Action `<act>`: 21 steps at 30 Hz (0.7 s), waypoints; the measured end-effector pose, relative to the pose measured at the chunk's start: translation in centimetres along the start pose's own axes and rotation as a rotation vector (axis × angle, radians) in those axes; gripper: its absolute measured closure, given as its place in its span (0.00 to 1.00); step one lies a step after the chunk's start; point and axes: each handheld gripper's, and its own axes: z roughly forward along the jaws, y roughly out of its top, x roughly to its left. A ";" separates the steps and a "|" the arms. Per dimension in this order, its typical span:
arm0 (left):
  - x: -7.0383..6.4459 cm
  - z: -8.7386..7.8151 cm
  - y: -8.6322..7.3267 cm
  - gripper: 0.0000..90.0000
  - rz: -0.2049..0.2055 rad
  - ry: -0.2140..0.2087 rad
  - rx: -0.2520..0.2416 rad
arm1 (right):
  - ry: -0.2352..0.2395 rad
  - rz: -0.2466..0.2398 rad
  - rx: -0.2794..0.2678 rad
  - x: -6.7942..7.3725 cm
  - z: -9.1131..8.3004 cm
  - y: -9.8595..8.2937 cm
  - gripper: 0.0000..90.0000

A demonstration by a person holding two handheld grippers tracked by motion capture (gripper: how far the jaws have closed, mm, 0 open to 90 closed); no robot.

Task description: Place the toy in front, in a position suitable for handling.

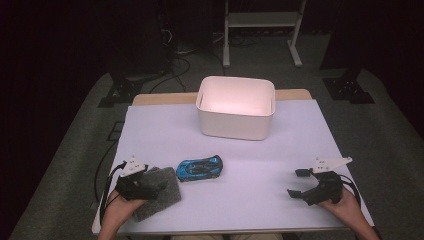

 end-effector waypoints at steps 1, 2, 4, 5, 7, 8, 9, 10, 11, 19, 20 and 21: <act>0.0 0.0 0.0 0.06 0.000 0.000 0.000 | 0.000 0.000 0.000 0.0 0.0 0.0 0.14; 0.1 0.0 -0.1 0.06 -0.001 -0.004 0.001 | 0.005 -0.006 0.005 0.2 0.2 0.4 0.14; 0.1 0.0 -0.1 0.06 -0.001 -0.006 0.001 | 0.015 -0.008 0.003 0.3 0.4 0.5 0.14; 0.1 0.0 -0.1 0.06 -0.001 -0.007 0.000 | 0.021 -0.011 0.005 0.4 0.5 0.7 0.14; 0.1 0.0 -0.1 0.06 -0.001 -0.009 0.001 | 0.027 -0.015 0.011 0.5 0.8 1.0 0.14; 0.0 0.0 -0.1 0.06 -0.002 -0.012 0.002 | 0.029 -0.017 0.015 0.5 0.9 1.2 0.14; 0.1 0.0 -0.1 0.06 0.002 -0.014 0.004 | 0.033 -0.020 0.020 0.5 1.0 1.4 0.14; 0.1 0.0 -0.1 0.06 0.002 -0.015 0.004 | 0.034 -0.019 0.020 0.6 1.0 1.5 0.14; 0.1 0.0 -0.1 0.06 0.002 -0.016 0.004 | 0.044 -0.020 0.017 0.6 1.1 1.7 0.14; 0.1 -0.3 -0.1 0.06 0.000 -0.015 -0.004 | 0.077 -0.073 0.055 1.0 1.9 5.0 0.14; 0.1 -0.3 -0.1 0.06 0.000 -0.015 -0.004 | 0.077 -0.073 0.055 1.0 1.9 5.0 0.14; 0.1 -0.3 -0.1 0.06 0.001 -0.016 -0.005 | 0.077 -0.082 0.062 1.1 2.0 5.4 0.14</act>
